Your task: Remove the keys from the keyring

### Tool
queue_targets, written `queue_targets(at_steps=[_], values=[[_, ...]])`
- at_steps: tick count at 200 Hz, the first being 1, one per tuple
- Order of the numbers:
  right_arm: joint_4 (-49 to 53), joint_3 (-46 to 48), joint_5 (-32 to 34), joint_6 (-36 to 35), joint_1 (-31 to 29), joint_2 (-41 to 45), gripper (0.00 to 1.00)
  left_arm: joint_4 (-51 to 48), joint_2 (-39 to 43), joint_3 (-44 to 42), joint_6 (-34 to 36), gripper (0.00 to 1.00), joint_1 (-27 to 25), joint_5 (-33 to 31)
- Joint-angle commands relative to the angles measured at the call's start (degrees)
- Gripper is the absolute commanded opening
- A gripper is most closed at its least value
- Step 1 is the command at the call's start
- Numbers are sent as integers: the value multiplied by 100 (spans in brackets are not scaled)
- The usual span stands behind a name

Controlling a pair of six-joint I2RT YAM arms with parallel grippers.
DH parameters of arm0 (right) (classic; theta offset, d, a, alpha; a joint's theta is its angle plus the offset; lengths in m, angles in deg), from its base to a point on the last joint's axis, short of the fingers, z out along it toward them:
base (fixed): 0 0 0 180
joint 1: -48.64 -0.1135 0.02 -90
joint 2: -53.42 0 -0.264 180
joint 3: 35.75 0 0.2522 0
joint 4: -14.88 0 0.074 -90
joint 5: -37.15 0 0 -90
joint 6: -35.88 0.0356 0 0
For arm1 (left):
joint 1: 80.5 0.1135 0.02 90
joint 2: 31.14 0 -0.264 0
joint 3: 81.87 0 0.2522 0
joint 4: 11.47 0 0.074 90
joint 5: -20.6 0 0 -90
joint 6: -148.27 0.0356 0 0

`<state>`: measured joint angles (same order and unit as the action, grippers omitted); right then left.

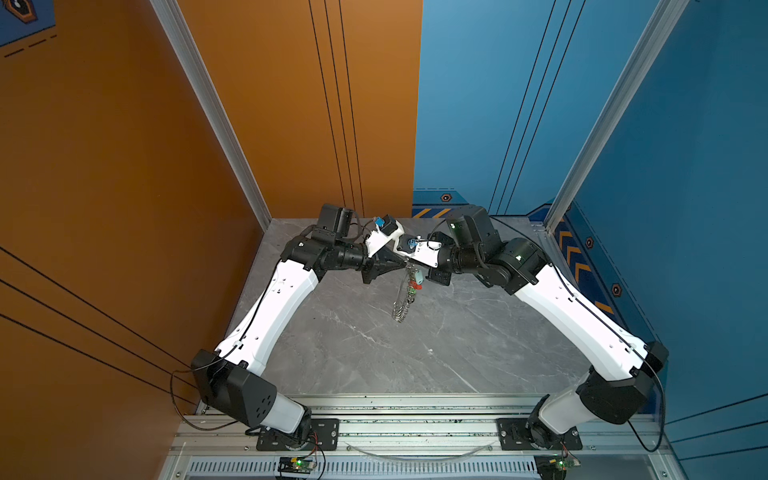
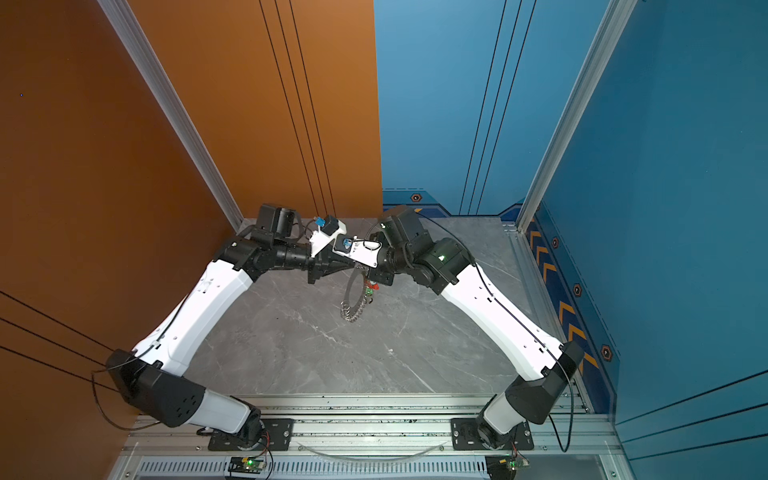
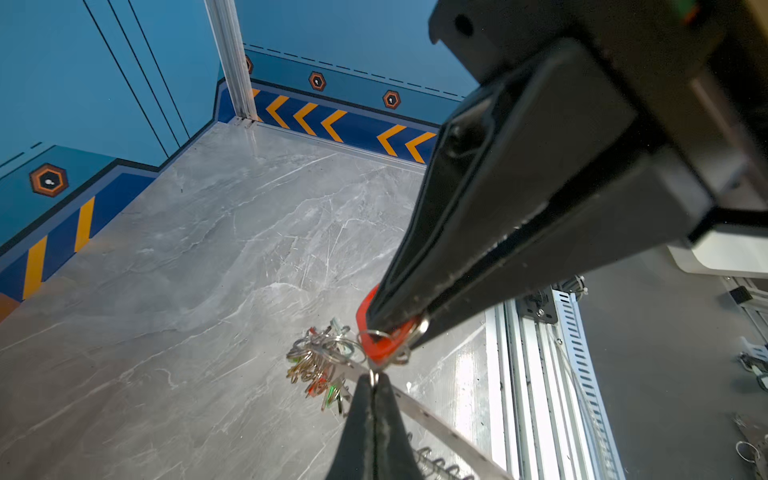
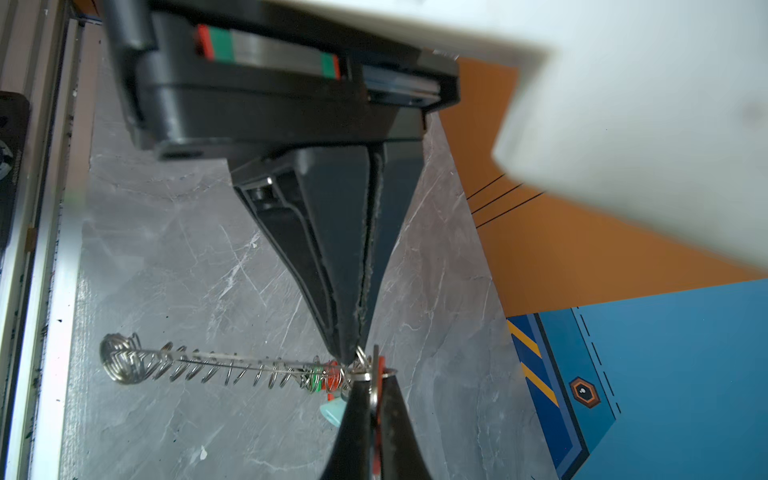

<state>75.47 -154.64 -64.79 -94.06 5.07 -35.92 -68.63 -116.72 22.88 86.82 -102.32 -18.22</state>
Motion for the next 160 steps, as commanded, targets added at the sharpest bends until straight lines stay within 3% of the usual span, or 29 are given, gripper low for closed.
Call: queue_targets(at_steps=[1, 65, 160], values=[[-450, -490, -235, -173, -29, 31, 0, -741, -240, 43, 354, 0, -80, 183], [-332, -354, -254, -299, -156, 11, 0, -749, -704, 505, 326, 0, -120, 352], [-337, 185, 130, -59, -149, 294, 0, -648, -561, 731, -92, 29, 279, 131]])
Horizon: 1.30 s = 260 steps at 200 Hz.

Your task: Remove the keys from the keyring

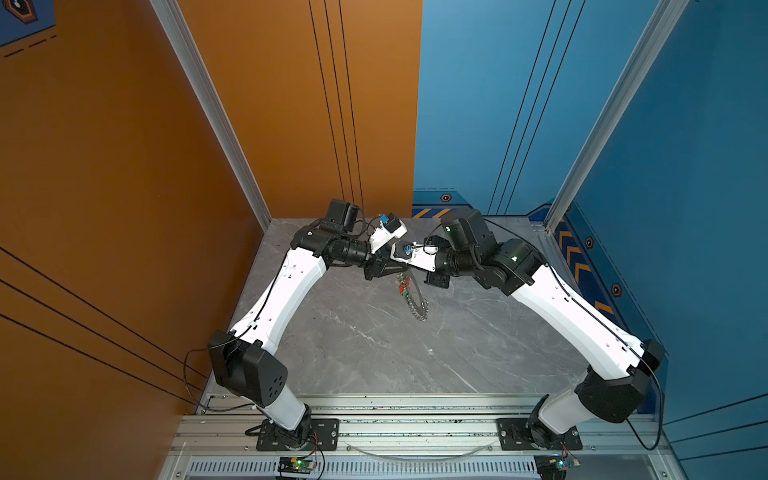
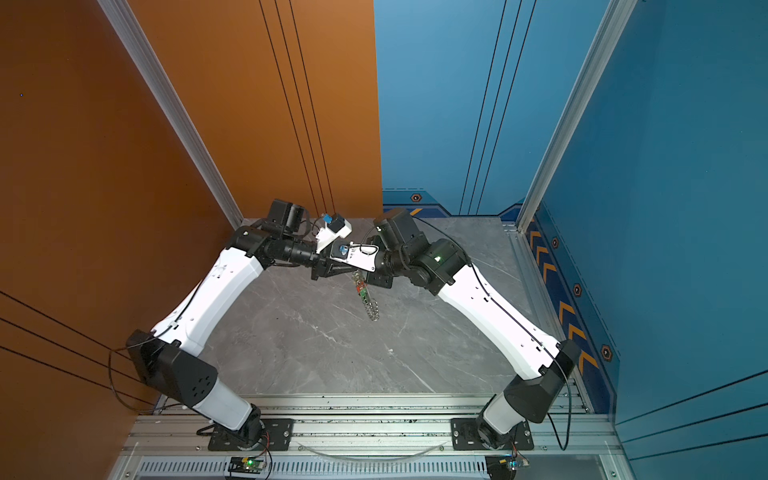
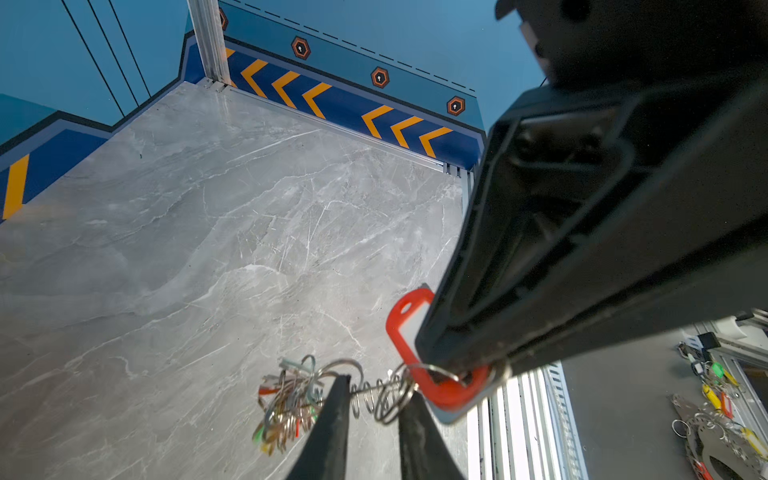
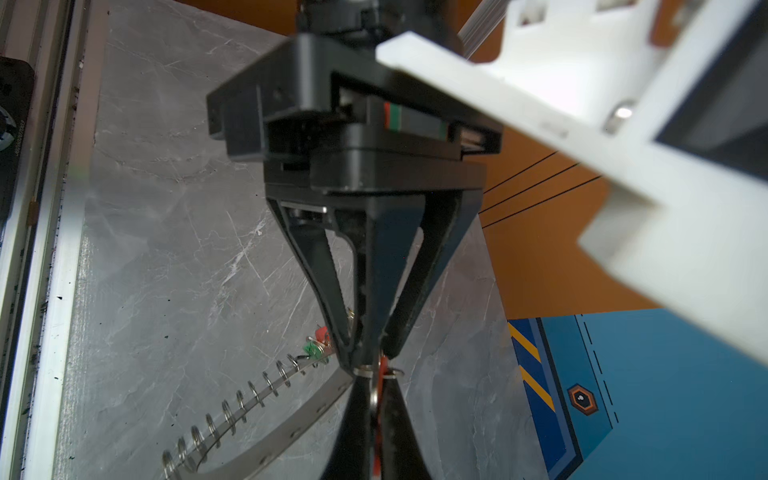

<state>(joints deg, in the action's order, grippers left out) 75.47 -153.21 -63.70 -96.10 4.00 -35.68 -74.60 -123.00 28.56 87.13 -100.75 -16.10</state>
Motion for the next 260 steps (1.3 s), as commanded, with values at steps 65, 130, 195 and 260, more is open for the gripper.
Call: queue_targets(at_steps=[65, 130, 195, 260], values=[[-455, 294, 339, 328, -37, 336, 0, 536, 630, -450, -605, 58, 278, -546], [-825, 576, 884, 537, -123, 387, 0, 2286, 1879, -2099, -1994, 72, 289, -656], [-1106, 712, 1327, 821, -331, 358, 0, 3485, 2995, -3612, -2859, 81, -306, -1698], [-1000, 607, 1400, 1087, -412, 357, 0, 3527, 2741, -3898, -2455, 81, -567, -2457]])
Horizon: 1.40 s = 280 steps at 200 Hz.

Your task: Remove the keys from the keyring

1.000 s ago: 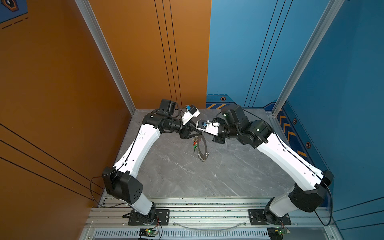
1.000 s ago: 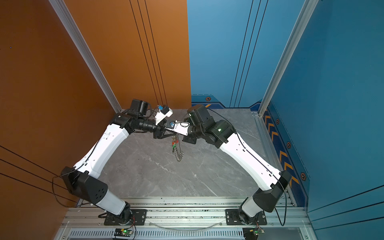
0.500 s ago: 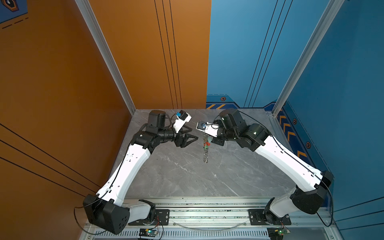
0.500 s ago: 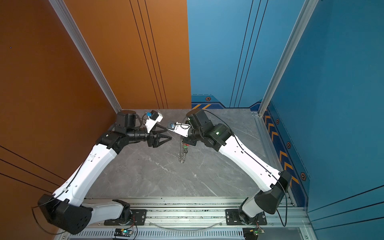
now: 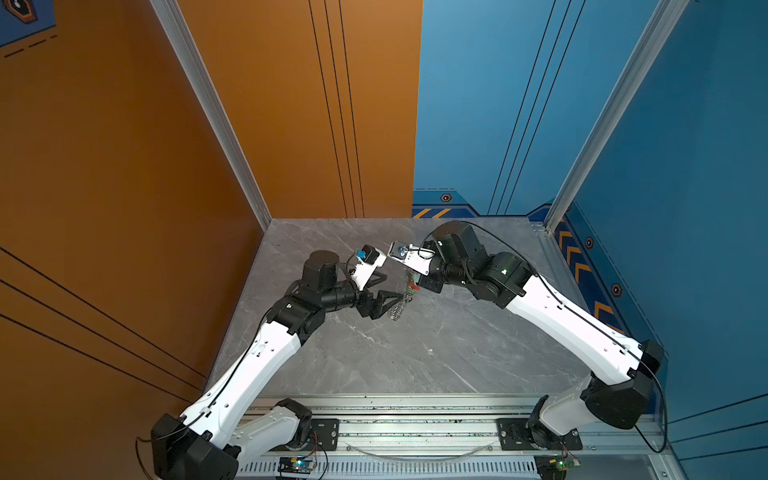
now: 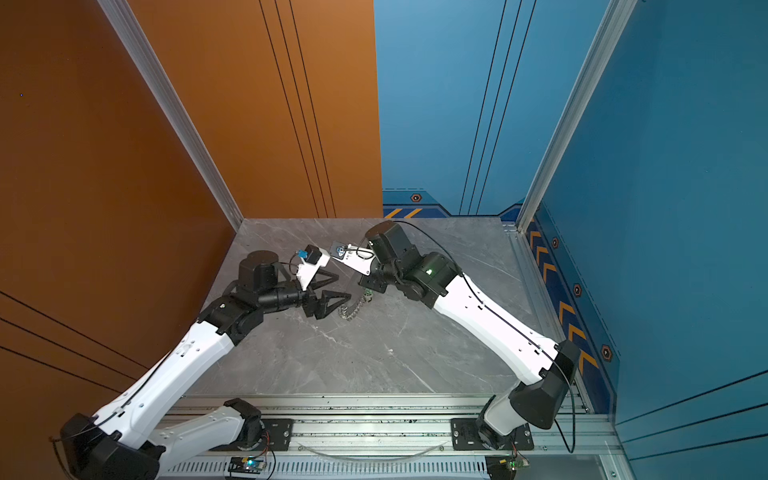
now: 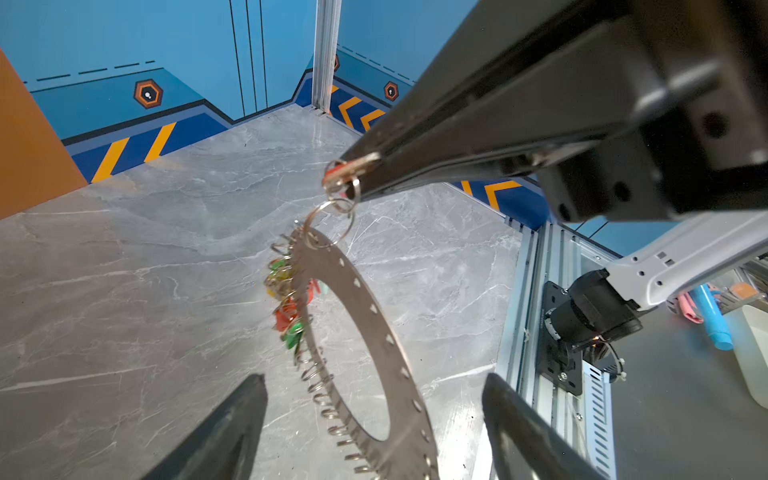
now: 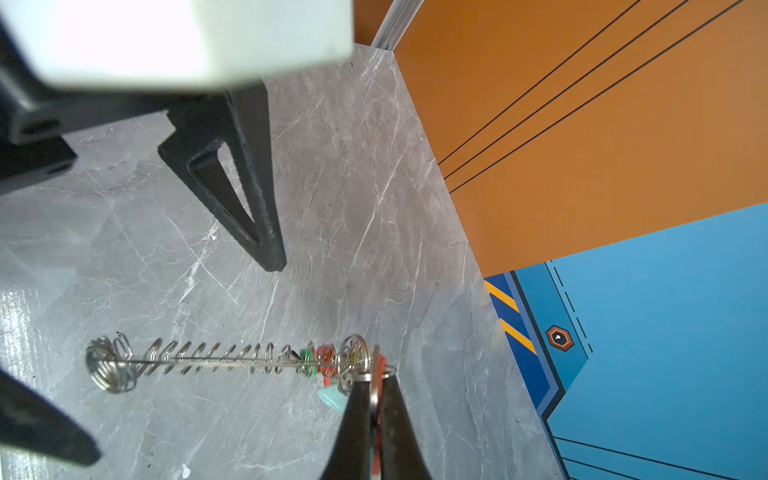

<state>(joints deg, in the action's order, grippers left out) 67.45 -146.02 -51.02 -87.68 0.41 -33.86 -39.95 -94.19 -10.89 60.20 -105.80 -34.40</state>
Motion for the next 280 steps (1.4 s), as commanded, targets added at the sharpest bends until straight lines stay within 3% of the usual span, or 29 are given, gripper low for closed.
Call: queue_targets(at_steps=[1, 27, 85, 139, 193, 235, 280], values=[[-194, -113, 133, 250, -54, 176, 0, 51, -148, 50, 246, 81, -63, -662], [-94, -101, 176, 402, -81, 203, 0, 171, -208, 81, 448, 77, 2, -1165], [185, 38, 281, 701, -178, 267, 0, 760, -368, -23, 607, 69, 165, -1524], [382, -1, 577, 1581, -223, 177, 0, 997, -455, -89, 767, 73, 140, -1768], [481, 99, 970, 2453, -317, 161, 0, 932, -88, -279, 348, 73, 74, -1373], [502, 113, 1130, 2712, -465, 100, 0, 1407, 280, -652, -287, 53, -65, -568], [628, -93, 1018, 2811, -470, -84, 0, 1883, -103, -688, -336, 39, -350, -375]])
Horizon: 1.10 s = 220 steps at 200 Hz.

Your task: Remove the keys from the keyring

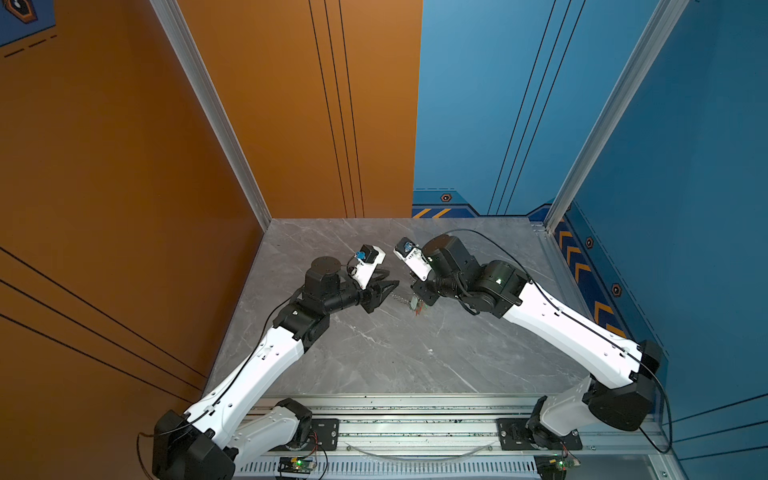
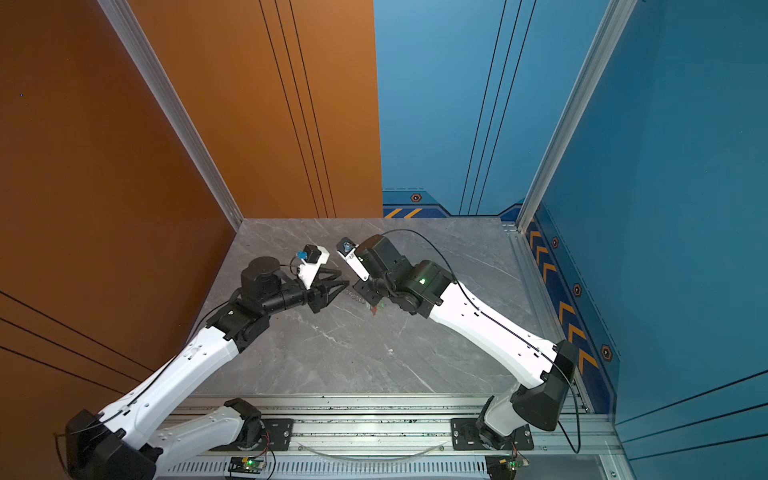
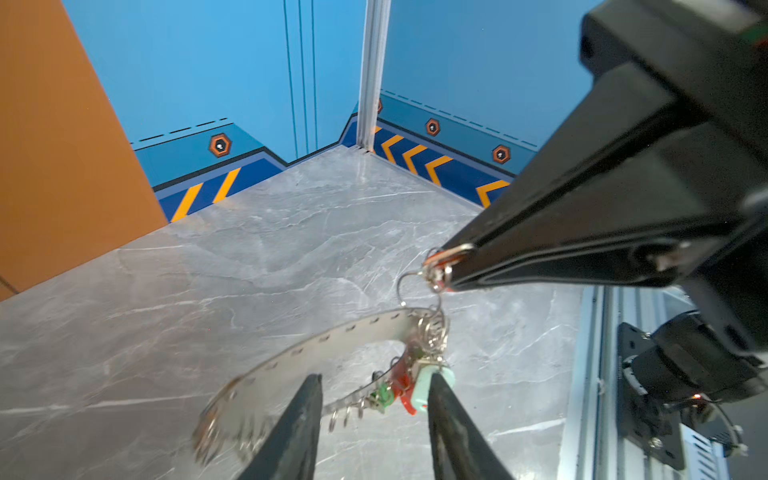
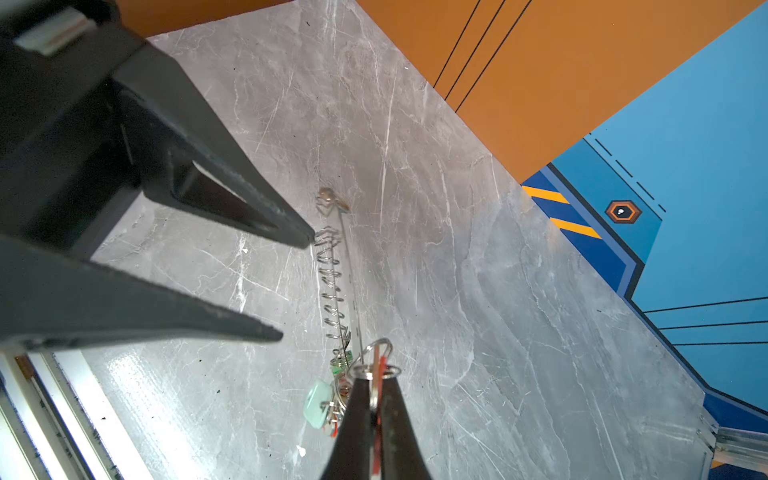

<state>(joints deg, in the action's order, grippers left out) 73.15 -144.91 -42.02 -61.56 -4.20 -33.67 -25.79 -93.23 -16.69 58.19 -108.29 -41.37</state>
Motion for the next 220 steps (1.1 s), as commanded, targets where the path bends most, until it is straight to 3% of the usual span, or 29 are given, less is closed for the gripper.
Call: queue_targets(at_steps=[1, 62, 128, 220], values=[[58, -206, 111, 204, -12, -105, 0, 485, -212, -111, -138, 39, -102, 320], [51, -460, -67, 261, 43, -229, 0, 939, -789, -4, -37, 37, -104, 507], [246, -604, -320, 275, 142, -302, 0, 985, -968, 267, 127, 39, -95, 598], [361, -717, -394, 290, 107, -370, 0, 1108, -1100, 452, 147, 32, -119, 644]])
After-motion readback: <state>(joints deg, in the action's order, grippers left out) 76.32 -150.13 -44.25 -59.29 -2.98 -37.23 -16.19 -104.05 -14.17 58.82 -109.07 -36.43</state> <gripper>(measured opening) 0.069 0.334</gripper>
